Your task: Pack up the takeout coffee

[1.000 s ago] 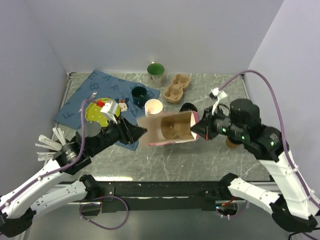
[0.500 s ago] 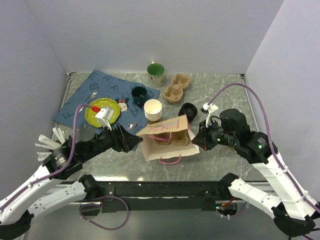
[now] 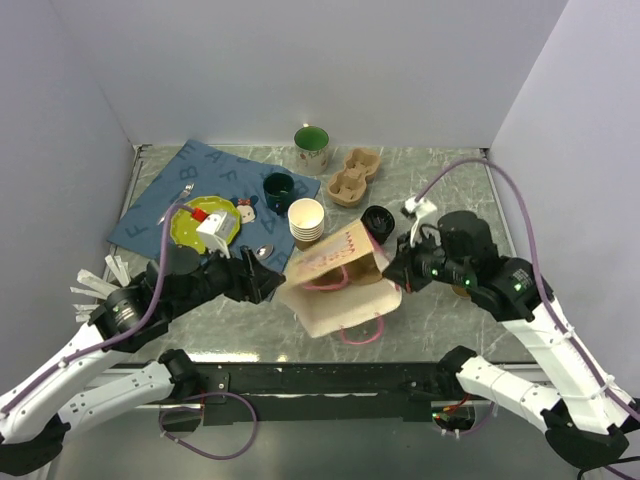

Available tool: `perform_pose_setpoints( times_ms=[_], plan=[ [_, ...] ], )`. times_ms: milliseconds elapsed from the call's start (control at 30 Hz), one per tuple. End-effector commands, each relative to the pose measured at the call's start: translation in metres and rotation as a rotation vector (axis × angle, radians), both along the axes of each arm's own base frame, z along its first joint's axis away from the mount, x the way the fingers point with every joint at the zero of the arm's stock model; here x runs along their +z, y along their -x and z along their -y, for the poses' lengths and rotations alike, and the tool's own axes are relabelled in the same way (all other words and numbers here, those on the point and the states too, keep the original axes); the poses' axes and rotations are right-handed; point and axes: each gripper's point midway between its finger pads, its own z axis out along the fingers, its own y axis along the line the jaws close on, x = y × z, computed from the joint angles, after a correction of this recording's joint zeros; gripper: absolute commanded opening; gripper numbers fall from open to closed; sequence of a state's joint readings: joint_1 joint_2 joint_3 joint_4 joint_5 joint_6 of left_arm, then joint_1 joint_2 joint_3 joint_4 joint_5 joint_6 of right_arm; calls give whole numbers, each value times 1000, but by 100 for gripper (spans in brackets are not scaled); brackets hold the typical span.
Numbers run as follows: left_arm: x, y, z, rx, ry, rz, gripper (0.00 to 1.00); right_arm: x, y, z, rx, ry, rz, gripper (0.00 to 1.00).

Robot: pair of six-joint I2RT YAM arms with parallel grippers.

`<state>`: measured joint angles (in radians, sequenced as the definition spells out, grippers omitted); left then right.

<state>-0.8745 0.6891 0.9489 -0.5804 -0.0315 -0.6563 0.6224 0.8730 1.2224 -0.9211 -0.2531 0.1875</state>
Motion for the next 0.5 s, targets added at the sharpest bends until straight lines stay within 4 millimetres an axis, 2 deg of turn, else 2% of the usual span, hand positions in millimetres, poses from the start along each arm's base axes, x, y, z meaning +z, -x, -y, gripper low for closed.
perform_pose_setpoints(
  times_ms=[0,67,100,133,167,200,267,300,367,400,467],
  plan=[
    [13,-3,-15,46,-16,61,79,11,-7,5,-9,48,37,0],
    [16,-5,-22,79,-33,61,80,36,-20,6,-40,51,88,0],
    [16,-6,-22,79,-35,68,80,57,-21,5,-48,24,116,0],
    [18,-6,-23,81,-34,73,80,58,-24,2,-48,23,105,0],
    [17,-6,-23,85,-35,70,81,58,-21,-3,-23,3,93,0],
    [18,-5,-24,85,-33,70,81,42,-22,-10,-21,-12,55,0],
    [18,-5,-24,88,-30,69,81,18,-16,-11,-13,-13,10,0],
    [18,-5,-25,90,-27,70,81,-5,-14,-9,-22,13,-35,0],
    [21,-4,-27,94,-23,75,81,-4,-13,-6,-27,14,-26,0],
    [19,-4,-29,98,-33,70,81,10,-16,-3,-38,14,15,0],
    [20,-3,-31,102,-33,72,81,17,-17,2,-60,23,32,0]
  ],
)
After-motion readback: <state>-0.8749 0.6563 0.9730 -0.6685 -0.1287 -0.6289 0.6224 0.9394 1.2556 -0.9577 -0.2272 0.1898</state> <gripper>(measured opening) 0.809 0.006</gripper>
